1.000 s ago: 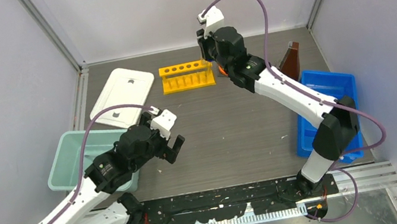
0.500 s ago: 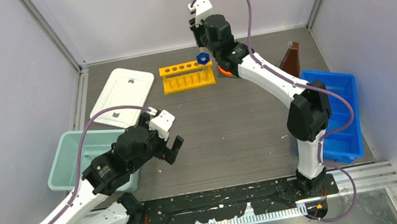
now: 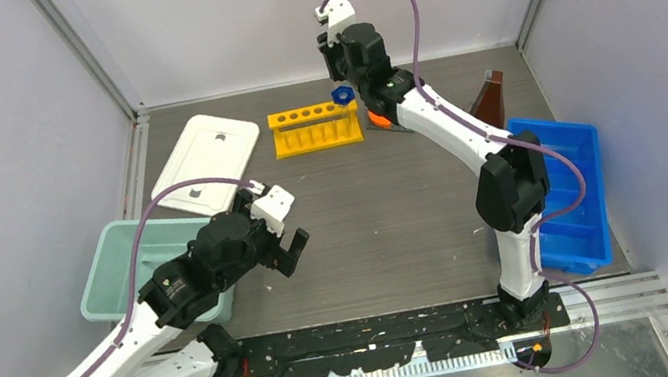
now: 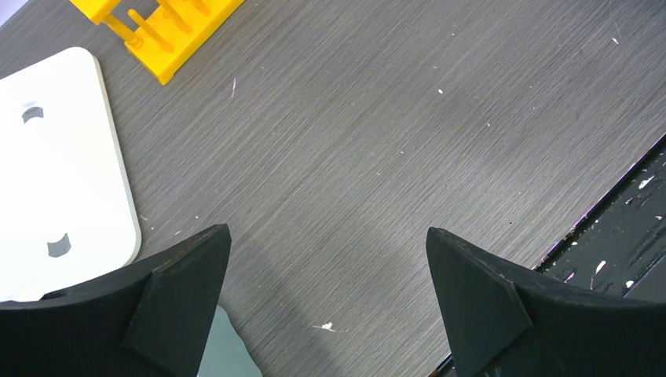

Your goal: Organize the chemistry lab equipment

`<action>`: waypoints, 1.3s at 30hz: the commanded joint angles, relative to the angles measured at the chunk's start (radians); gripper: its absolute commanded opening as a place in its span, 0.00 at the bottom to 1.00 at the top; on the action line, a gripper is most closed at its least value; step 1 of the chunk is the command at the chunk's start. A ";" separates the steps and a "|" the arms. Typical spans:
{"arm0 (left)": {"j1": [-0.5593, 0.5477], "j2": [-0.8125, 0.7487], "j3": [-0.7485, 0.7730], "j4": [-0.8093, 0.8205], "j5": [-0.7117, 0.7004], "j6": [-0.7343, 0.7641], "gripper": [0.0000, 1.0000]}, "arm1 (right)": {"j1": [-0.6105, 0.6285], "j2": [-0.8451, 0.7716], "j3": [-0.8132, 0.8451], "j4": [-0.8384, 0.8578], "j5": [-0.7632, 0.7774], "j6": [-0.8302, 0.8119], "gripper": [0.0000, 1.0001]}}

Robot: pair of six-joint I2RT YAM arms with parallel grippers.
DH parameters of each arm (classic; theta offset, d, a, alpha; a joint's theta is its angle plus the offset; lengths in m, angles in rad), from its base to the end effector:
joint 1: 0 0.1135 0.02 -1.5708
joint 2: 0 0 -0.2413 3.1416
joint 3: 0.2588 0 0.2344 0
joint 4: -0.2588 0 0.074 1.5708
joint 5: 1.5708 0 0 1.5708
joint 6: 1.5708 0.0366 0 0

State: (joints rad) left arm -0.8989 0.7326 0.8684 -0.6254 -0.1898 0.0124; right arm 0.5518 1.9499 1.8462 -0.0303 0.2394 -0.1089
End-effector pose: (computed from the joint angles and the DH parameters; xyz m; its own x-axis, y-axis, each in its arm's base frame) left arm 0.1013 -0.1162 0.3133 -0.2845 0.3772 -0.8814 0.6685 0.7370 0.0997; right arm 0.3873 0.2282 0.3592 -0.0795 -0.1729 -0.9817 -0.3197 0.9372 -0.1392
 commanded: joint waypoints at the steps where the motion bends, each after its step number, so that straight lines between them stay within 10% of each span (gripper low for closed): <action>1: 0.001 -0.006 0.000 0.026 0.012 0.008 1.00 | -0.010 0.024 0.064 -0.001 -0.023 0.029 0.24; 39: 0.002 -0.001 -0.005 0.032 0.010 0.011 1.00 | -0.051 0.147 0.132 -0.094 -0.059 0.108 0.24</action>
State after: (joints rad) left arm -0.8989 0.7334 0.8665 -0.6254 -0.1898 0.0124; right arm 0.5064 2.0975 1.9156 -0.1459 0.1921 -0.0078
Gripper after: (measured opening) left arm 0.994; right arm 0.300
